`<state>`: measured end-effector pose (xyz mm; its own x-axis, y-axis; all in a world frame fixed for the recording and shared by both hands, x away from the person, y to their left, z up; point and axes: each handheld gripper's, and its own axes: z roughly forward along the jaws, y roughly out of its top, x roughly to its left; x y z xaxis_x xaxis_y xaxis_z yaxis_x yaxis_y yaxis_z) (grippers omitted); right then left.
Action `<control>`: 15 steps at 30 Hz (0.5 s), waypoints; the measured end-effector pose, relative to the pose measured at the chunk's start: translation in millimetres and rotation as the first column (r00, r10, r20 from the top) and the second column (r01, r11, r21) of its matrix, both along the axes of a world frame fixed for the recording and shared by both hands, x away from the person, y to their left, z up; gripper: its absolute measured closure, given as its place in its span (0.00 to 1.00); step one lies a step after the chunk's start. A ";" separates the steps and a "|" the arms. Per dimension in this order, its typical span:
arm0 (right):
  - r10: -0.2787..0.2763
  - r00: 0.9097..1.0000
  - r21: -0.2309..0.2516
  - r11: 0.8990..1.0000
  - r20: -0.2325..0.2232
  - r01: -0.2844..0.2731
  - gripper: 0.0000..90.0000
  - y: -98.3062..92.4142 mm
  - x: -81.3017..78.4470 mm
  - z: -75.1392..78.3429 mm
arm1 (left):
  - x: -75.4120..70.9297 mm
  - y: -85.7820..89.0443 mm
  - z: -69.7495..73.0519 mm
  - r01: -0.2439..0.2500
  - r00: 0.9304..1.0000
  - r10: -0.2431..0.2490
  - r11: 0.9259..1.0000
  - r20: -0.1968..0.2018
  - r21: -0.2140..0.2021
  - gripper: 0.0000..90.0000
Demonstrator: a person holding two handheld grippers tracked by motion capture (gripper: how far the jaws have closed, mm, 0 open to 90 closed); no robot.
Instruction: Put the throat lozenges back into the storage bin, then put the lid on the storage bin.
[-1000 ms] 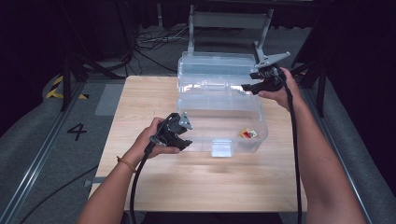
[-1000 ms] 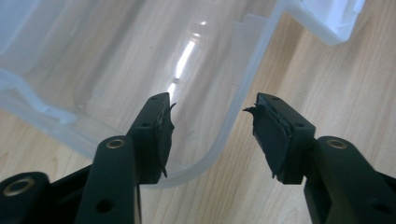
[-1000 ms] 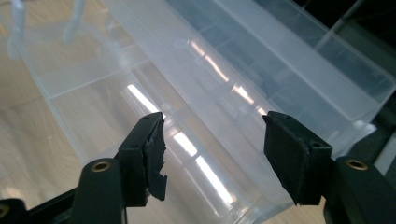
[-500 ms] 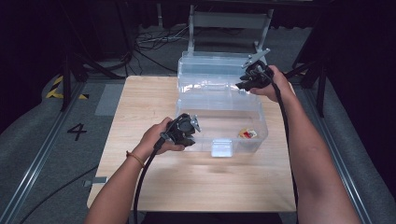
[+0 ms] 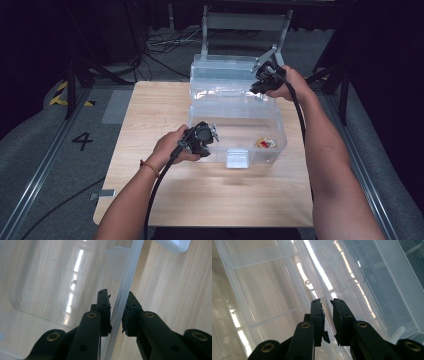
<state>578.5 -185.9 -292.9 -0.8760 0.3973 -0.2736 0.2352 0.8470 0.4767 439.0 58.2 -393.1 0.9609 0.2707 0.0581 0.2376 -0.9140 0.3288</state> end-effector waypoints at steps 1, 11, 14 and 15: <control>0.006 1.000 -0.012 1.000 0.003 -0.006 0.89 1.3 -0.2 0.1 | 0.0 -0.2 -0.9 -0.005 1.000 0.005 1.000 0.000 -0.006 0.87; 0.022 0.999 -0.029 0.999 0.034 -0.021 0.91 3.6 -3.9 -1.0 | -4.0 -5.1 -5.4 -0.010 0.999 0.009 1.000 0.033 0.024 0.85; 0.030 0.999 -0.008 1.000 0.030 -0.029 0.92 2.5 -4.8 -1.4 | -3.6 -5.7 -5.5 -0.019 0.999 0.018 1.000 0.031 0.025 0.85; 0.035 0.999 -0.001 0.999 0.028 -0.035 0.93 2.2 -4.9 -1.2 | -4.6 -6.3 -6.0 -0.027 0.999 0.026 0.999 0.032 0.023 0.85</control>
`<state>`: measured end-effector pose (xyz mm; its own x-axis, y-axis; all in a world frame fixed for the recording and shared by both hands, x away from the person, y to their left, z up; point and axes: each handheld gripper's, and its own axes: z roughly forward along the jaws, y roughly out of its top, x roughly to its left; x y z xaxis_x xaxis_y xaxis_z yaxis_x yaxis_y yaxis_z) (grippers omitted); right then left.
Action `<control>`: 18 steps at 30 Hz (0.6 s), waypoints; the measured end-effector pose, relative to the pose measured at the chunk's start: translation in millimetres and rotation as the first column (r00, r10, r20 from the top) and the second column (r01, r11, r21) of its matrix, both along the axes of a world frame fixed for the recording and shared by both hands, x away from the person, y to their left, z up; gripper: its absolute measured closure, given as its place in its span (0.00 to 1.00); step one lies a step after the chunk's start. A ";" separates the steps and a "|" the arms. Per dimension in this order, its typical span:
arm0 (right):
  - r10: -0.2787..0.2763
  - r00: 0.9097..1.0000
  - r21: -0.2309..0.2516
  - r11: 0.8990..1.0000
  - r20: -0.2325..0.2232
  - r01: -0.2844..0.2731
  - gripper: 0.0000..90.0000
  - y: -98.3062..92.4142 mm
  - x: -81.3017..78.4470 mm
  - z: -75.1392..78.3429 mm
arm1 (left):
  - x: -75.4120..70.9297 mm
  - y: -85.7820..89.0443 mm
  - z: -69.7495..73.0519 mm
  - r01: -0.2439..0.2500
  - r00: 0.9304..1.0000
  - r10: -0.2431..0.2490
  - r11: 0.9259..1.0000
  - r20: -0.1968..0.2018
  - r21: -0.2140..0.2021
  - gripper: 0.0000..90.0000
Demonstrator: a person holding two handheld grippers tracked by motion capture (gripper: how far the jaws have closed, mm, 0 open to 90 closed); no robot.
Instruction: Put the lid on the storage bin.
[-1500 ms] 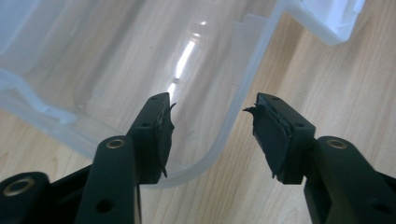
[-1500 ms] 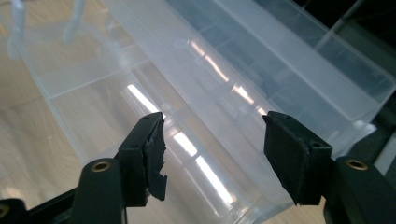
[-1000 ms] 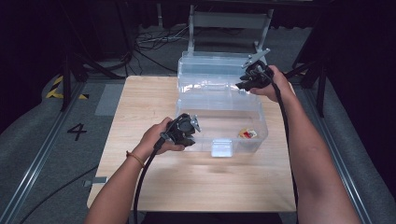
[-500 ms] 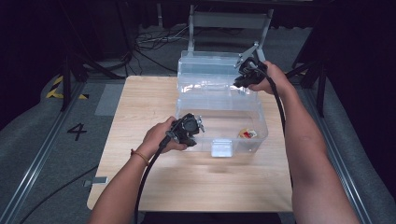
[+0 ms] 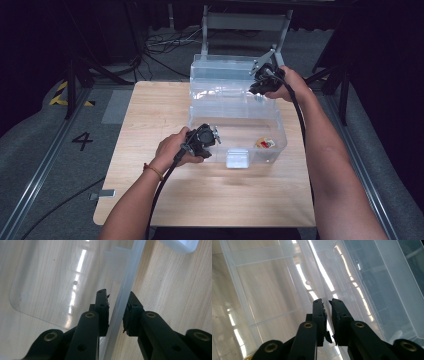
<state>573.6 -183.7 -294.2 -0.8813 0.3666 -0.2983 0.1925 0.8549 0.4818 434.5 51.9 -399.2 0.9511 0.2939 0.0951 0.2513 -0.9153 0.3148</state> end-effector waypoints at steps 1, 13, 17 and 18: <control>0.008 1.000 0.005 1.000 -0.004 -0.008 0.93 0.5 -0.9 0.9 | -0.2 -0.4 -0.2 0.002 1.000 -0.002 1.000 0.005 0.004 0.85; 0.028 0.999 -0.024 0.999 -0.018 -0.028 0.96 3.3 -8.6 3.7 | -7.7 1.3 -2.4 -0.006 0.999 0.006 1.000 0.050 0.004 0.82; 0.031 1.000 -0.031 0.999 0.000 -0.031 0.97 5.9 -13.6 4.0 | -8.7 2.3 -3.4 -0.032 0.999 0.033 0.999 0.044 -0.028 0.81; 0.029 1.000 -0.014 0.999 -0.009 -0.029 0.97 4.3 -15.1 5.0 | -9.1 2.2 -3.7 -0.040 0.998 0.041 0.999 0.041 -0.033 0.81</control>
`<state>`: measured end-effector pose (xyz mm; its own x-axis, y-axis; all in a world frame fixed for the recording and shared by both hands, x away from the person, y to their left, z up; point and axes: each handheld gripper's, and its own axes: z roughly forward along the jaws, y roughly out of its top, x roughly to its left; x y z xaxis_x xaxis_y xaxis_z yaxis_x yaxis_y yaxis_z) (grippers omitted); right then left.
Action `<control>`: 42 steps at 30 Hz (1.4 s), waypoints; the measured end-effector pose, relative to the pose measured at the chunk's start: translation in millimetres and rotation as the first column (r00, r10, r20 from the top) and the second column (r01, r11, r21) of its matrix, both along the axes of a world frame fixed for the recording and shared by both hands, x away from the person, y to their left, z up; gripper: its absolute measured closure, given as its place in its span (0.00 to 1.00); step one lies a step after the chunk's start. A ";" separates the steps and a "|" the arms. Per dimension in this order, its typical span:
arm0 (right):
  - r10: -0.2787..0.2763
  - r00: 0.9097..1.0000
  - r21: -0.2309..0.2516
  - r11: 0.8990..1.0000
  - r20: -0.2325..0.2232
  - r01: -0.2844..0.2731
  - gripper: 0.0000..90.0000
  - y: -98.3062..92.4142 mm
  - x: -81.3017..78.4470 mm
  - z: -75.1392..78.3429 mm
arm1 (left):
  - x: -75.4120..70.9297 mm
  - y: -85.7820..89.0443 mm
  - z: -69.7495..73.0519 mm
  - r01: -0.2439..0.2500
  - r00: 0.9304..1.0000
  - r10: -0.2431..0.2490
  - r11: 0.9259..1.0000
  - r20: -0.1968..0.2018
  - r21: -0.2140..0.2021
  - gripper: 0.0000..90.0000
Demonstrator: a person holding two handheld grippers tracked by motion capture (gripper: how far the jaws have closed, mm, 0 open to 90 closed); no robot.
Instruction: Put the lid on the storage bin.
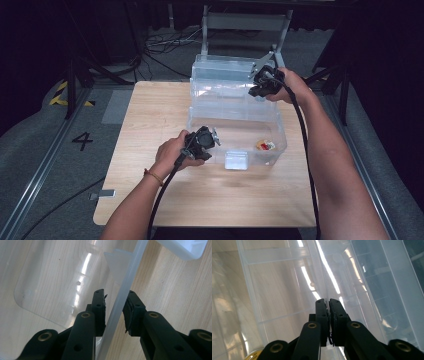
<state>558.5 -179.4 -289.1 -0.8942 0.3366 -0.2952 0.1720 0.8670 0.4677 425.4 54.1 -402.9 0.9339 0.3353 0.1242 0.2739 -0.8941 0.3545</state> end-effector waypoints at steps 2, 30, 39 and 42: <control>-0.002 1.000 0.011 1.000 -0.012 0.002 0.97 -0.7 -1.6 1.4 | 0.4 0.5 0.6 -0.004 1.000 0.004 1.000 -0.001 -0.004 0.81; 0.046 0.999 -0.004 0.999 0.023 -0.046 0.97 -0.5 -51.5 7.0 | -7.3 2.1 -3.8 -0.037 0.998 0.041 0.997 0.055 -0.066 0.74; 0.053 0.998 -0.015 0.999 0.043 -0.053 0.97 -0.6 -60.7 5.3 | -8.6 1.8 -4.4 -0.037 0.997 0.041 0.997 0.070 -0.063 0.73; 0.053 0.997 -0.015 0.999 0.051 -0.052 0.97 -0.5 -62.3 4.7 | -8.7 1.8 -4.4 -0.035 0.997 0.039 0.997 0.072 -0.063 0.73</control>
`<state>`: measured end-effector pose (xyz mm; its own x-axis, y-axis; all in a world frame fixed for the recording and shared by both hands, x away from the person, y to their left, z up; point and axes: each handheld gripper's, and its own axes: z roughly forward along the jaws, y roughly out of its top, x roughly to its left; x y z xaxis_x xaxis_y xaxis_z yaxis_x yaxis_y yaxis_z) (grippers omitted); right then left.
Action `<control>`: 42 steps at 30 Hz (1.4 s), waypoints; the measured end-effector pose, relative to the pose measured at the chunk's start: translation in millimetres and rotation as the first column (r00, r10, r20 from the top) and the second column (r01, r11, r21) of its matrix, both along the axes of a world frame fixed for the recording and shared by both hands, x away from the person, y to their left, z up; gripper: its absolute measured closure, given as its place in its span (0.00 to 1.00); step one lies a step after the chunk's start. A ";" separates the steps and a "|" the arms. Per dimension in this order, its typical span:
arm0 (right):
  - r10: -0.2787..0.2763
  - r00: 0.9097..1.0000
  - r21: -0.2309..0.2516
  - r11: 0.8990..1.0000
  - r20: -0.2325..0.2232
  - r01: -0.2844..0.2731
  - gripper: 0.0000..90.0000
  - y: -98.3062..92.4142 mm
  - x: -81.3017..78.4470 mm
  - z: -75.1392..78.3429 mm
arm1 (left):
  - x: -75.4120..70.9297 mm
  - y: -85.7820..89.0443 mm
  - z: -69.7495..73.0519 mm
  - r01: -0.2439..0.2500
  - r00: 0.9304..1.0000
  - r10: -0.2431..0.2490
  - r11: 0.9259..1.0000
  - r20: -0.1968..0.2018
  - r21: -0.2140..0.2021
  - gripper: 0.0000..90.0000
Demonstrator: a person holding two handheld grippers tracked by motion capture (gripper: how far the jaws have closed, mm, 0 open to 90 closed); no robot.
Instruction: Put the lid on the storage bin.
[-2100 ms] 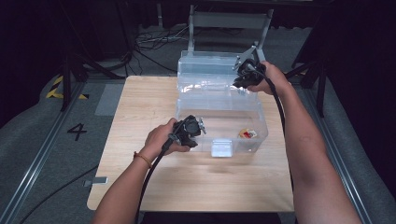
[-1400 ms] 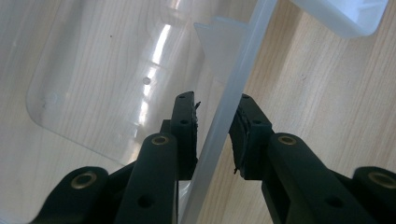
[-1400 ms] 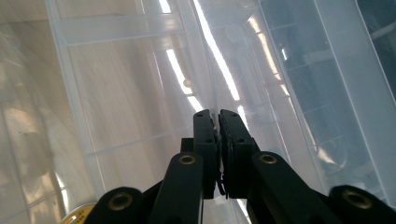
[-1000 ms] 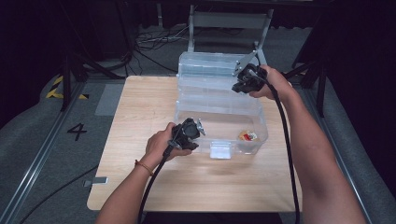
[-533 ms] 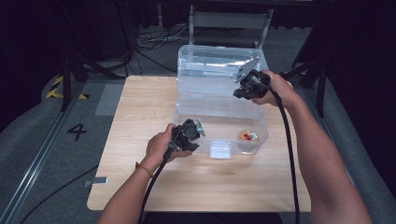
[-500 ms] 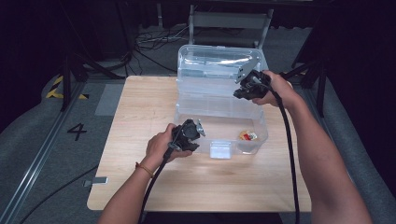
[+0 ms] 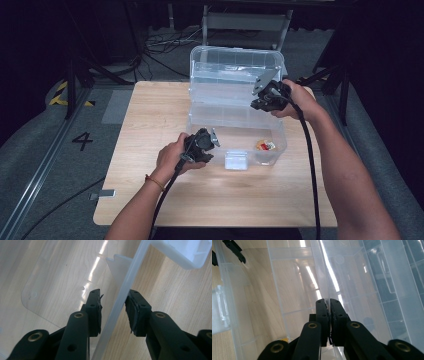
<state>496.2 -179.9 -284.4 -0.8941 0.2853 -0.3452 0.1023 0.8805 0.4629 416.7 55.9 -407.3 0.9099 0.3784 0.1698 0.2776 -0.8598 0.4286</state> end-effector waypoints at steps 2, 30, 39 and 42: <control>0.002 1.000 0.004 1.000 0.001 -0.002 0.97 -0.2 -2.0 -0.7 | -0.3 0.0 -0.1 -0.001 1.000 0.001 1.000 0.005 0.001 0.73; 0.011 1.000 0.019 1.000 0.020 -0.011 0.95 -2.0 -19.3 -5.9 | -1.9 0.1 -1.1 0.007 1.000 -0.007 1.000 0.028 0.001 0.72; 0.020 1.000 0.033 0.999 0.019 -0.021 0.94 -2.3 -24.7 -8.6 | -2.3 0.1 -1.4 0.007 1.000 -0.007 1.000 0.030 0.000 0.72; 0.022 1.000 0.033 0.999 0.020 -0.023 0.93 -2.1 -26.8 -9.5 | -2.3 0.1 -1.3 0.009 0.999 -0.009 1.000 0.033 0.001 0.71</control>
<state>469.3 -182.1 -293.9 -0.8936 0.2770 -0.3533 0.0736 0.8666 0.4935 414.4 56.1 -408.6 0.9071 0.3706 0.1997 0.2561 -0.8622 0.4371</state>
